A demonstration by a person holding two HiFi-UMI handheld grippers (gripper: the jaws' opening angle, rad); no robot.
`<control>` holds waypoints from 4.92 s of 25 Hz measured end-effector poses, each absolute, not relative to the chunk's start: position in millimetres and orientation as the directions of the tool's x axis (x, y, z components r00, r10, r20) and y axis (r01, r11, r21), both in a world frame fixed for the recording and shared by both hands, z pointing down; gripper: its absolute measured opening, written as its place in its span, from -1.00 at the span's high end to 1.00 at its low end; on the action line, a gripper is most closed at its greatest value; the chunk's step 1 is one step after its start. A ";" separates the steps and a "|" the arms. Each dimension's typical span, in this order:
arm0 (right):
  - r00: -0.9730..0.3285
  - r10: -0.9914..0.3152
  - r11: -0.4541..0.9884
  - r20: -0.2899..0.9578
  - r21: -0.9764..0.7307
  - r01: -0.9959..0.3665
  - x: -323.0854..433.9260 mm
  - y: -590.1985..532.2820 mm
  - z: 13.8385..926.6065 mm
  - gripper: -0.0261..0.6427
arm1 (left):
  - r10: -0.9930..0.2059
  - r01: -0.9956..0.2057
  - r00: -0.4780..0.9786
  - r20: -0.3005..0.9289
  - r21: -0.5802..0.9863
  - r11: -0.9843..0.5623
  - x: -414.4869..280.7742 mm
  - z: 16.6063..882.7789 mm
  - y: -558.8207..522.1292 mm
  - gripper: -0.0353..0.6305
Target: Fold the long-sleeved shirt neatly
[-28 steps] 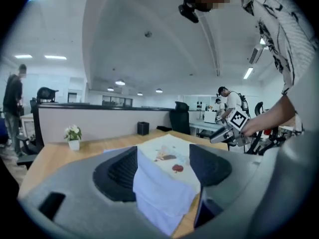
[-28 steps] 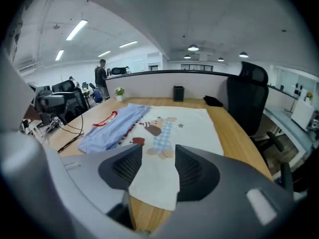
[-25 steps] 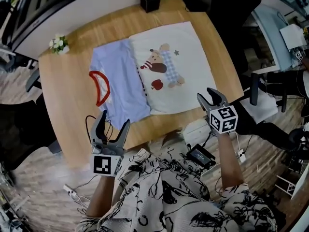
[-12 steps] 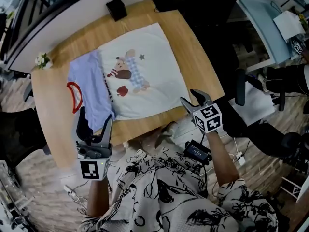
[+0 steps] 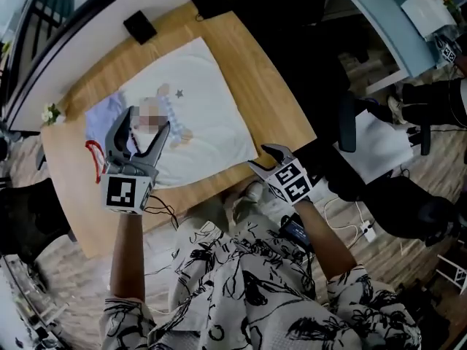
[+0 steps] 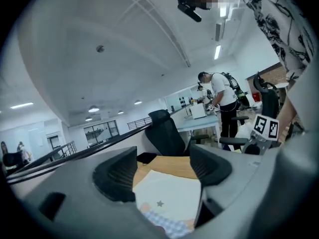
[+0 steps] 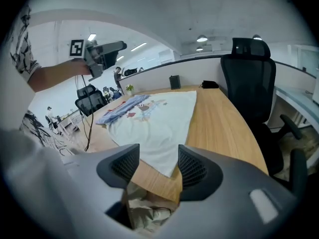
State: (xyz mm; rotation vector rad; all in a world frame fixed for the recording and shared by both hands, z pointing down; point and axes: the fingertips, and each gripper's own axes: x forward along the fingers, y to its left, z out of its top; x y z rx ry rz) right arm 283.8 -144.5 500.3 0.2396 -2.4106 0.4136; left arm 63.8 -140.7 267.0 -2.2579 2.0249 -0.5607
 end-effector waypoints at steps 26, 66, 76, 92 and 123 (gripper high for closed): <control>-0.472 -0.490 0.165 0.733 -0.453 -0.876 252.8 -137.1 557.5 -0.04 | -0.574 -0.790 0.366 0.733 -0.081 -0.607 -69.7 561.6 -467.7 -0.15; -0.350 -0.610 -0.105 0.711 -0.511 -0.853 280.4 -162.0 544.0 0.83 | -0.449 -0.676 0.416 0.791 -0.061 -0.734 -50.4 549.3 -477.0 0.78; -0.632 -0.607 0.313 0.482 -0.586 -0.747 242.2 -162.8 447.2 0.83 | -0.624 -0.857 0.251 0.740 -0.131 -0.499 -110.6 428.5 -430.4 0.78; -0.699 -0.636 0.512 0.328 -0.499 -0.699 177.8 -101.8 351.7 0.83 | -0.695 -0.882 0.226 0.683 -0.158 -0.443 -199.2 354.6 -340.7 0.78; -0.756 -0.575 0.649 0.315 -0.387 -0.655 -57.4 149.1 356.5 0.83 | -0.672 -0.853 0.412 0.616 0.003 -0.521 -390.6 406.9 -157.2 0.78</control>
